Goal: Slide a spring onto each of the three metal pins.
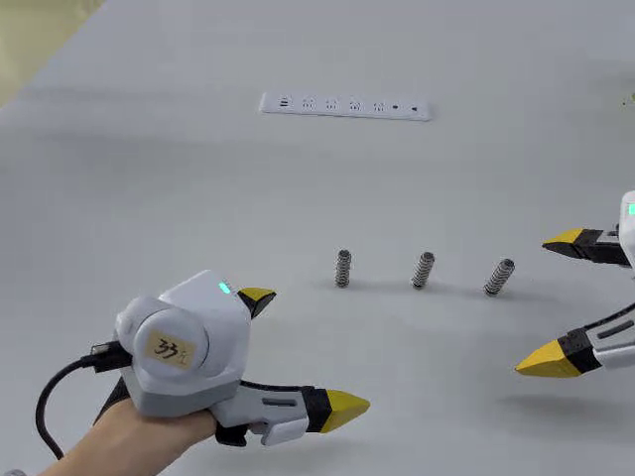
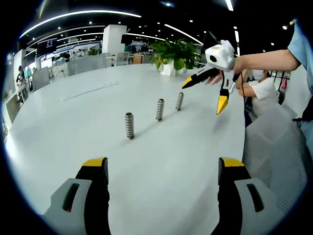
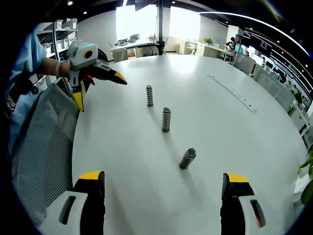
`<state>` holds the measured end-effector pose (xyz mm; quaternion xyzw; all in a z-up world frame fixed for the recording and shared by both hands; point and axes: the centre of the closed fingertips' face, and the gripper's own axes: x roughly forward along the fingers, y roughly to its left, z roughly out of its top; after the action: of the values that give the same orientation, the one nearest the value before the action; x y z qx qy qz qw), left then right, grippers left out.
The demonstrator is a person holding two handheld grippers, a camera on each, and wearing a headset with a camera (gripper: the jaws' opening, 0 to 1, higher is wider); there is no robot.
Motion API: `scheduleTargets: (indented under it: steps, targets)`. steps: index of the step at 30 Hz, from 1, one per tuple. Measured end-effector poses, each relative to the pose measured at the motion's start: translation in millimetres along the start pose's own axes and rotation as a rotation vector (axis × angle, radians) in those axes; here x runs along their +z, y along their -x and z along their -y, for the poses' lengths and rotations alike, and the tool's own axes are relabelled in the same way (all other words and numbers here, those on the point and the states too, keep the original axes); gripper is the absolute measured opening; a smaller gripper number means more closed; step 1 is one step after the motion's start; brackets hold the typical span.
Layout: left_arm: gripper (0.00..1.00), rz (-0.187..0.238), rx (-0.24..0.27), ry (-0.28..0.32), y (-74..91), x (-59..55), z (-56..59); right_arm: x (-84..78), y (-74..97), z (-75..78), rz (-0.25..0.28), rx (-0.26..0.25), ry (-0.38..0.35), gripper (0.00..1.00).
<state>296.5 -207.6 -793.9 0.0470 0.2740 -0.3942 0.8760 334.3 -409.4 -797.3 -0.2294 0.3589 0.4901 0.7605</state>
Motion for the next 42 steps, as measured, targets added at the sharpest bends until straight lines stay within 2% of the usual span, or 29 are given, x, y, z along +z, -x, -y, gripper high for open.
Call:
scheduleTargets:
  steps: [14,20,24,25,28,34,36,40,42]
  targets:
    - [0.92,0.010,0.041,0.006,12.1,4.6,-6.4,-15.4,26.4,-25.8,0.079,-0.058,-0.091,0.99]
    - [0.91,0.014,0.068,0.018,17.9,7.7,-8.7,-17.1,35.2,-39.3,0.131,-0.082,-0.138,0.99]
    - [0.91,0.034,0.089,0.025,22.1,10.4,-5.4,-12.8,36.7,-47.3,0.148,-0.087,-0.146,0.99]
    - [0.91,0.043,0.094,0.032,23.8,11.1,-4.1,-10.3,37.3,-47.5,0.160,-0.101,-0.146,0.99]
    - [0.91,0.027,0.099,0.018,24.5,7.1,-2.4,-1.5,39.2,-51.5,0.231,-0.118,-0.188,0.99]
    - [0.91,0.018,0.128,0.033,25.7,4.4,-5.5,-13.4,36.9,-64.1,0.235,-0.109,-0.222,0.99]
    - [0.91,0.029,0.140,0.040,26.4,6.5,-7.4,-15.7,37.7,-65.1,0.245,-0.112,-0.239,0.99]
    - [0.91,0.031,0.173,0.076,26.9,5.5,-10.3,-19.2,37.9,-64.7,0.270,-0.135,-0.276,0.99]
    - [0.91,0.029,0.183,0.074,26.3,5.1,-8.2,-21.6,36.6,-65.9,0.279,-0.148,-0.294,0.99]
